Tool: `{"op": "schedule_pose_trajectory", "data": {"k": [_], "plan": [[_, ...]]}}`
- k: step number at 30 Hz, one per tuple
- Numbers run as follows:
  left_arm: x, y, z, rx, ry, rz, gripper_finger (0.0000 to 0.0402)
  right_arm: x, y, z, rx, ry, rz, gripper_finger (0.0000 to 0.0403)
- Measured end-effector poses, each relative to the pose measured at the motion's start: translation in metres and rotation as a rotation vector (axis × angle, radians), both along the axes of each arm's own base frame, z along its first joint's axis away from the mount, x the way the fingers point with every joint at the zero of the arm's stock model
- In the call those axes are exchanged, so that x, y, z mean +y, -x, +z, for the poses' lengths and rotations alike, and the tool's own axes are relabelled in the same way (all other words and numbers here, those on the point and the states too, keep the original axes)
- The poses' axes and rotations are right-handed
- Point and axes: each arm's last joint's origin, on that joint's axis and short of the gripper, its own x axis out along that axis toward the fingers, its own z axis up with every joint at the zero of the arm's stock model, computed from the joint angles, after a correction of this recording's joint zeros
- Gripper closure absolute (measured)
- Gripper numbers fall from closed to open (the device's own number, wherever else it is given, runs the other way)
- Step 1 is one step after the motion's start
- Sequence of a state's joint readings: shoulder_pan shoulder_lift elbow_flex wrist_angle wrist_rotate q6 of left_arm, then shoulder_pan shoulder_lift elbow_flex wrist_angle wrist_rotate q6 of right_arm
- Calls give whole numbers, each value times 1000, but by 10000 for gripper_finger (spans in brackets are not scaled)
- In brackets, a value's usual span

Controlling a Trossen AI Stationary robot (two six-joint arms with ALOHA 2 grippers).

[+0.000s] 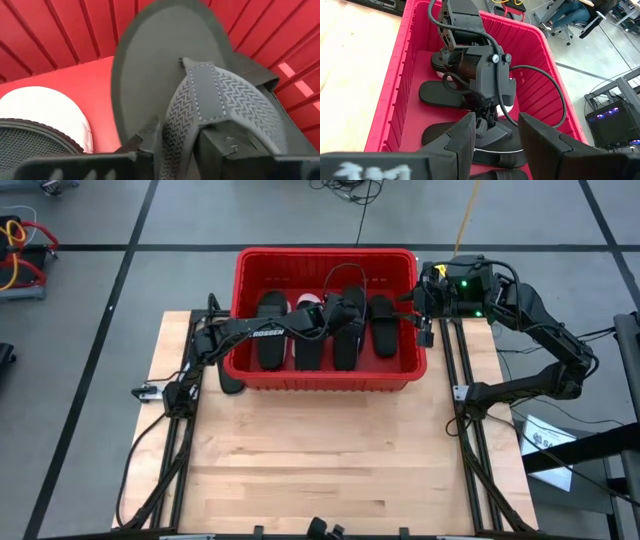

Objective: Pick and place slides into bin
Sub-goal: Put the bottom black flip flop on top of the slide in the red bin, then put the black flip flop on the slide in the red bin

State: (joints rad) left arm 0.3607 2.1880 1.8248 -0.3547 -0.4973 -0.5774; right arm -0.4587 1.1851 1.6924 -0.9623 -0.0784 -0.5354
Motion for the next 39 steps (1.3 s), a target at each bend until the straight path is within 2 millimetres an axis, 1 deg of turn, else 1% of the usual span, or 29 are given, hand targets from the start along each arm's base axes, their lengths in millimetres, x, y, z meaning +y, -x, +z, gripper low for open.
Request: {"op": "schedule_pose_trajectory", "data": {"k": [5,9,12,17,23,27,32,35,39], "plan": [[0,0,0,-5,4,5,277,0,0,0,0,0,0,261],[-1,-2,0,-24,27,-30,260,0,0,0,0,0,0,261],[-1,-4,1,-46,40,-81,255,0,0,0,0,0,0,261],[-1,-6,5,-21,-17,-165,254,0,0,0,0,-1,0,261],[-2,-1,18,45,-86,-209,254,0,0,0,0,-1,0,261],[-3,4,30,50,-106,-220,254,0,0,0,0,-1,0,261],[-6,14,54,59,-159,-236,254,0,0,0,1,-1,1,261],[-10,25,73,87,-188,-231,254,0,0,0,0,-4,-1,261],[-22,49,98,187,-190,-206,254,0,0,0,-6,-20,-11,261]]}}
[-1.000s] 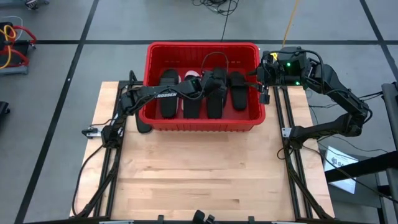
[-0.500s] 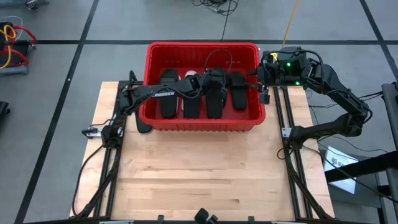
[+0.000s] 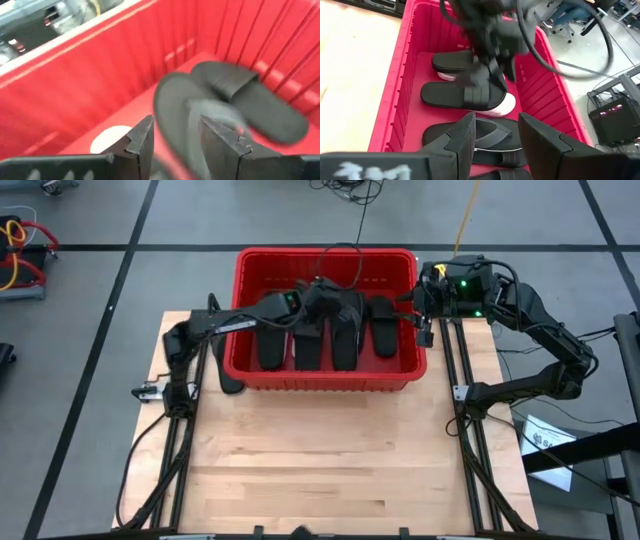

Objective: Pick and place slides into bin
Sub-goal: Put the black flip flop on the slide in the red bin

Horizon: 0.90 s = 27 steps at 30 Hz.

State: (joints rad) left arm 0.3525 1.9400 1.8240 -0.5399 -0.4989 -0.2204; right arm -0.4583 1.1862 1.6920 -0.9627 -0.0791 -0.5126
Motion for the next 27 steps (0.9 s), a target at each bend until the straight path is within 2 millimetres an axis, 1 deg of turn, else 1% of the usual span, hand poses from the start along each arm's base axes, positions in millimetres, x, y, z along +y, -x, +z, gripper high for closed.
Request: {"op": "schedule_pose_trajectory", "data": {"k": [3,6,10,13,15,20,22,27], "plan": [[-17,22,20,44,27,44,254,0,0,0,1,-4,-2,261],[-38,47,42,48,44,115,254,0,0,-1,6,-5,-1,261],[-65,82,69,16,44,226,254,0,0,-1,6,-6,-1,261],[-78,111,83,-18,48,333,254,0,0,-1,5,-6,-1,261],[-83,130,91,-42,52,409,254,0,0,-1,5,-6,0,261],[-87,169,92,2,123,589,254,-1,-1,-2,10,-8,1,261],[-86,176,92,-24,142,634,254,-1,-2,-2,12,-8,1,261],[-84,196,98,-69,189,659,254,-2,-4,-3,18,-10,1,261]]}}
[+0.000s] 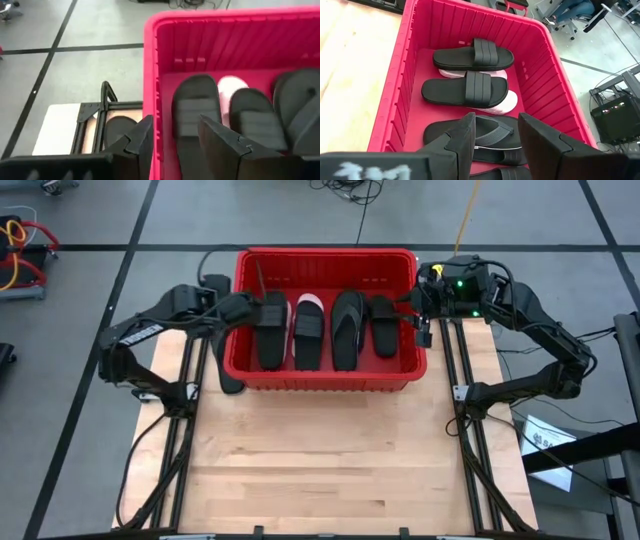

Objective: Pick and place slides into bin
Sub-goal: Put the black flip flop on the slide in the red bin

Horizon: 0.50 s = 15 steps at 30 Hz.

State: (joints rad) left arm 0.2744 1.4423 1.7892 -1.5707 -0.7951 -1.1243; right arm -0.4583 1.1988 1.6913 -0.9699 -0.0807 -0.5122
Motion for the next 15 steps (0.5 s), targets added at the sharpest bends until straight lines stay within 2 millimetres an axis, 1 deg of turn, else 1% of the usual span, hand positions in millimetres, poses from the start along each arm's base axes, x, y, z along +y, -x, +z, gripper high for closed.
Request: {"op": "schedule_pose_trajectory", "data": {"k": [4,7,11,15], "plan": [[4,20,3,-18,-16,46,254,0,0,0,4,10,6,261],[8,37,0,-30,14,90,254,0,0,0,9,22,14,261],[11,55,-15,-17,48,150,254,0,0,0,10,25,16,261],[8,73,-33,-55,127,217,254,0,0,0,10,27,17,261]]}}
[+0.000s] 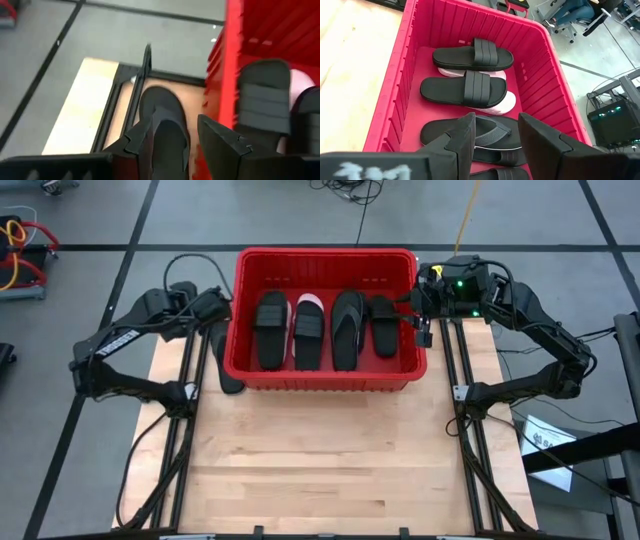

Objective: Pick and place slides into bin
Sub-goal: Put the black flip flop on the slide in the red bin

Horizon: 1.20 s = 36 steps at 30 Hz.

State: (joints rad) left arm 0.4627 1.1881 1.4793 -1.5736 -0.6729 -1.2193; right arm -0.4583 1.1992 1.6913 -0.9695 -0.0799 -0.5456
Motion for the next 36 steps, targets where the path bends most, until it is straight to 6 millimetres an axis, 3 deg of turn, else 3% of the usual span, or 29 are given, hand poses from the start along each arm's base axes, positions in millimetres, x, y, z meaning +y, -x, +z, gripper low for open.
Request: {"op": "schedule_pose_trajectory", "data": {"k": [8,23,30,36], "plan": [[-11,18,-24,-45,122,12,254,0,0,0,7,18,12,261],[-15,15,-82,-5,371,93,254,0,0,0,5,15,10,261],[-12,19,-110,-15,380,276,254,-1,-1,2,-18,27,10,261],[1,22,-119,-104,350,409,254,-1,-2,4,-35,35,10,261]]}}
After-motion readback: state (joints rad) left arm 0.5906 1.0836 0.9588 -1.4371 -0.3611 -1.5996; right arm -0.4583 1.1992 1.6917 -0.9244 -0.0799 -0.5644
